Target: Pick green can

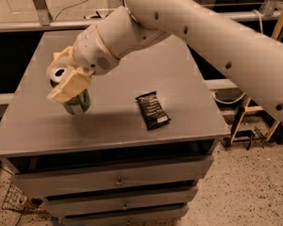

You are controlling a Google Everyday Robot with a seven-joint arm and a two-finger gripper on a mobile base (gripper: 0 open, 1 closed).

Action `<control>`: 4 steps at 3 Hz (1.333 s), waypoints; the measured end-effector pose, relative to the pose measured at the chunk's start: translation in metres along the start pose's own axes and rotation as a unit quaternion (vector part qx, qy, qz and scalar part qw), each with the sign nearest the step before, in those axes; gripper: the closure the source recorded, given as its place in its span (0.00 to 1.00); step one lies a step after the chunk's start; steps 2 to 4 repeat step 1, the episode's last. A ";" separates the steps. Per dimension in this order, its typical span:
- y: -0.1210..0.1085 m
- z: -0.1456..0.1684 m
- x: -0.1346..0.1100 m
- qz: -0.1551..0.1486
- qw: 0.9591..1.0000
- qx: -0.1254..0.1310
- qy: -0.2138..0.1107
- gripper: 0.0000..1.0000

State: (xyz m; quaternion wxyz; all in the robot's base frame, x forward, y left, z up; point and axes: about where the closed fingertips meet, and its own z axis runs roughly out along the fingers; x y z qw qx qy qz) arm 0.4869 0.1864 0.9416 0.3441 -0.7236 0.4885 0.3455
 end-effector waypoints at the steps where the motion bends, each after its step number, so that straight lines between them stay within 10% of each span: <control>1: -0.010 -0.024 -0.008 -0.018 1.000 0.022 0.007 1.00; 4: -0.010 -0.024 -0.008 -0.018 1.000 0.022 0.007 1.00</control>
Offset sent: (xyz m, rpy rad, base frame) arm 0.0000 0.0000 0.0000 0.0000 0.0000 0.0000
